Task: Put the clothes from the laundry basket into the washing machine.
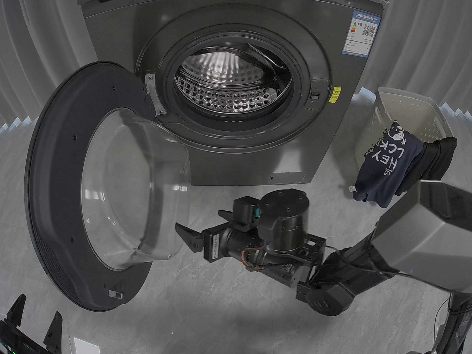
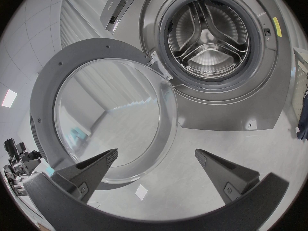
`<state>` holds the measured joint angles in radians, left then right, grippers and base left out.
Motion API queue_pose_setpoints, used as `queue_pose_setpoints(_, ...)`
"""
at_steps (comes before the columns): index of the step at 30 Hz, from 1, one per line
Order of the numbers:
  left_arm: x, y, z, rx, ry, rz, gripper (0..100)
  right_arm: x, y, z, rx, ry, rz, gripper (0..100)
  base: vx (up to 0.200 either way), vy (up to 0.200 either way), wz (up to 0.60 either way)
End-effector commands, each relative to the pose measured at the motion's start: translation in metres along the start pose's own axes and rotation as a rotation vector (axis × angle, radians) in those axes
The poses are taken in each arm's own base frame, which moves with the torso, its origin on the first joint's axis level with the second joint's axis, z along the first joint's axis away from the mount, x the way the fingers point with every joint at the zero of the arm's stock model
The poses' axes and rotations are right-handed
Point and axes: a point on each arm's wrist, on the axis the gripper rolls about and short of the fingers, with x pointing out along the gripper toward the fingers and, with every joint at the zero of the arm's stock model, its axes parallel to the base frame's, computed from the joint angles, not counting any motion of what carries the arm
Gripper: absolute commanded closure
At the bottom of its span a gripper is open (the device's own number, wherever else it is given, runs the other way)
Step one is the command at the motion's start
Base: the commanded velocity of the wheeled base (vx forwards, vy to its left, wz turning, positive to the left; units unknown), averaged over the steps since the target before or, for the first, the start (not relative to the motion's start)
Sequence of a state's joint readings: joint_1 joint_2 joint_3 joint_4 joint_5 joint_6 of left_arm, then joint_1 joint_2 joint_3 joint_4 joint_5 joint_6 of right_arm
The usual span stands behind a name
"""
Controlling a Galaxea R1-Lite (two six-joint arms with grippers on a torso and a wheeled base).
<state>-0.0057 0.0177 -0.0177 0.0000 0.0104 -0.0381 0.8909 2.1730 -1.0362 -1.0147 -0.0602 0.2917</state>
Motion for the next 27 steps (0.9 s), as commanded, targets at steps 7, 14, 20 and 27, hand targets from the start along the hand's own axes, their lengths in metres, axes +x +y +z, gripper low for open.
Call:
queue_pose_setpoints(7, 0.000, 0.000, -0.005, 0.000, 0.003, 0.000, 0, 0.025, 0.017, 0.007, 0.034, -0.106, 0.063, 0, 0.000, 0.000, 0.00)
queue_pose_setpoints(14, 0.000, 0.000, -0.005, 0.000, 0.003, 0.000, 0, 0.027, -0.008, 0.015, 0.030, -0.094, -0.036, 0, 0.000, 0.000, 0.00)
queue_pose_setpoints(20, 0.000, 0.000, -0.005, 0.000, 0.003, 0.000, 0, 0.033, -0.021, 0.015, 0.030, -0.065, -0.104, 0, 0.000, 0.000, 0.00)
queue_pose_setpoints(27, 0.000, 0.000, -0.005, 0.000, 0.003, 0.000, 0, 0.053, -0.013, 0.003, 0.028, -0.063, -0.082, 0, 0.000, 0.000, 0.00)
